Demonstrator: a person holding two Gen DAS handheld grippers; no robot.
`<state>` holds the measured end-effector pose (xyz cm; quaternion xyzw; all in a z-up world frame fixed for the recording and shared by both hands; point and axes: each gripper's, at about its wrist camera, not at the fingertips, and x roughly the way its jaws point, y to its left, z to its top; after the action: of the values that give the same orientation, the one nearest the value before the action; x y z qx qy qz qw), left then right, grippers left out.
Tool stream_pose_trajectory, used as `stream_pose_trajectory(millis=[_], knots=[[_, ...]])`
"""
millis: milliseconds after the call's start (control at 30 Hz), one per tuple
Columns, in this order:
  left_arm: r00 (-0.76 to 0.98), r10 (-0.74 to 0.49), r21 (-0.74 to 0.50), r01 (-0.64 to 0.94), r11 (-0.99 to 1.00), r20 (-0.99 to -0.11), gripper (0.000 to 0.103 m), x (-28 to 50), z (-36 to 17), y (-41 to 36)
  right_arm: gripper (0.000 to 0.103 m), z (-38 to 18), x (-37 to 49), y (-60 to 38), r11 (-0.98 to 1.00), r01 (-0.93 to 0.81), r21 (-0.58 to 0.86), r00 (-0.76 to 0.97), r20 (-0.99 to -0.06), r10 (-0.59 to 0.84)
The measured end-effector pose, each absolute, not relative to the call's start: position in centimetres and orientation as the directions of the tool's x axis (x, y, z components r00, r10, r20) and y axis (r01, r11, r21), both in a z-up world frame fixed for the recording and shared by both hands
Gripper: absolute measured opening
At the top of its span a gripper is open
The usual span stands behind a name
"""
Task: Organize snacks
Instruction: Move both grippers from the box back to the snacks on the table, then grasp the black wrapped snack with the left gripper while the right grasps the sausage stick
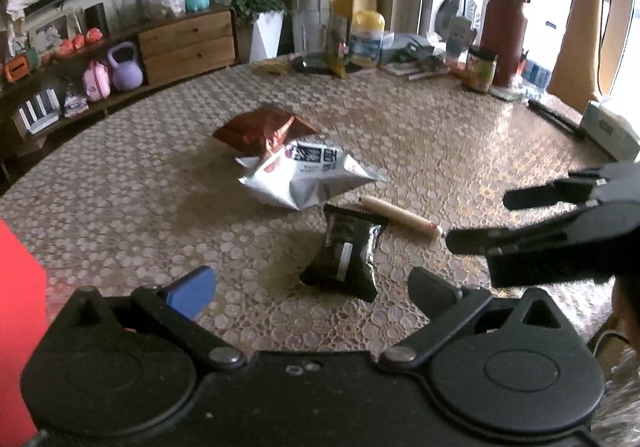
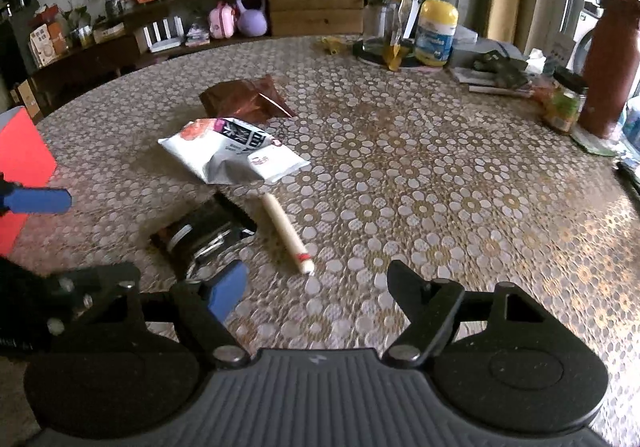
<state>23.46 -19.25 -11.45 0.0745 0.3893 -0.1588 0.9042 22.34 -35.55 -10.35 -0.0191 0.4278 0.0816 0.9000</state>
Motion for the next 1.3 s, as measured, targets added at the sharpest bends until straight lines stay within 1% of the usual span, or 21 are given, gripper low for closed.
stream_pose_trajectory(millis=[33,100,133,167,200,233,267,300,400,467,533,600,633,733,800,1100,1300], knots=[[0.643,-0.231,0.011,0.349,0.937,-0.73,0.101,23.7,-11.7,-19.4,0.069,-10.7,22.8,-35.6,0.985,-0.168,0.038,0.615,-0.776,0.135],[0.639,-0.231,0.014,0.355,0.935,-0.733,0.1,24.2,-12.3,-19.7,0.065,-11.2,23.7,-35.6,0.983,-0.178,0.041,0.601,-0.786,0.142],[0.635,-0.231,0.015,0.357,0.934,-0.737,0.099,24.5,-12.7,-19.8,0.065,-11.4,24.1,-35.6,0.982,-0.184,0.041,0.598,-0.788,0.145],[0.63,-0.233,0.011,0.359,0.933,-0.74,0.097,24.8,-12.9,-19.9,0.064,-11.6,24.4,-35.6,0.981,-0.191,0.041,0.598,-0.788,0.149],[0.624,-0.238,0.004,0.361,0.933,-0.744,0.096,25.0,-13.2,-19.9,0.059,-11.8,24.6,-35.6,0.979,-0.198,0.044,0.596,-0.787,0.156],[0.615,-0.247,-0.008,0.364,0.931,-0.749,0.092,25.3,-13.6,-20.0,0.056,-11.9,24.9,-35.5,0.977,-0.205,0.053,0.593,-0.788,0.167],[0.608,-0.254,-0.015,0.369,0.929,-0.753,0.089,25.6,-13.8,-20.0,0.055,-12.1,25.2,-35.4,0.975,-0.212,0.062,0.588,-0.789,0.178],[0.604,-0.256,-0.017,0.372,0.928,-0.755,0.089,25.8,-14.1,-20.1,0.054,-12.3,25.4,-35.3,0.974,-0.219,0.065,0.585,-0.79,0.184],[0.597,-0.261,-0.019,0.38,0.925,-0.759,0.084,26.3,-14.7,-20.4,0.044,-12.7,26.0,-34.7,0.971,-0.233,0.061,0.579,-0.794,0.188],[0.588,-0.27,-0.021,0.394,0.919,-0.763,0.078,26.5,-14.9,-20.7,0.042,-12.9,26.2,-34.4,0.97,-0.236,0.06,0.578,-0.793,0.189],[0.587,-0.271,-0.016,0.402,0.916,-0.763,0.077,26.7,-15.1,-21.0,0.042,-13.1,26.4,-34.1,0.971,-0.234,0.05,0.585,-0.791,0.181],[0.584,-0.274,-0.016,0.407,0.913,-0.764,0.074,26.9,-15.2,-21.2,0.042,-13.2,26.6,-33.9,0.972,-0.231,0.038,0.589,-0.79,0.171],[0.583,-0.275,-0.017,0.408,0.913,-0.764,0.071,27.0,-15.3,-21.3,0.038,-13.4,26.7,-33.8,0.972,-0.232,0.038,0.587,-0.791,0.171],[0.577,-0.282,-0.024,0.413,0.91,-0.767,0.059,27.3,-15.4,-21.5,0.033,-13.6,26.9,-33.6,0.974,-0.227,0.022,0.595,-0.788,0.157],[0.575,-0.283,-0.022,0.418,0.908,-0.768,0.054,27.4,-15.5,-21.5,0.03,-13.6,26.9,-33.6,0.975,-0.221,0.028,0.599,-0.785,0.158],[0.585,-0.276,-0.01,0.415,0.91,-0.763,0.049,27.3,-15.5,-21.5,0.012,-13.7,26.4,-32.4,0.971,-0.235,-0.041,0.629,-0.768,0.12],[0.585,-0.266,-0.012,0.401,0.916,-0.766,0.048,26.9,-15.0,-21.0,0.011,-13.5,26.0,-32.6,0.984,-0.179,-0.019,0.629,-0.771,0.1]])
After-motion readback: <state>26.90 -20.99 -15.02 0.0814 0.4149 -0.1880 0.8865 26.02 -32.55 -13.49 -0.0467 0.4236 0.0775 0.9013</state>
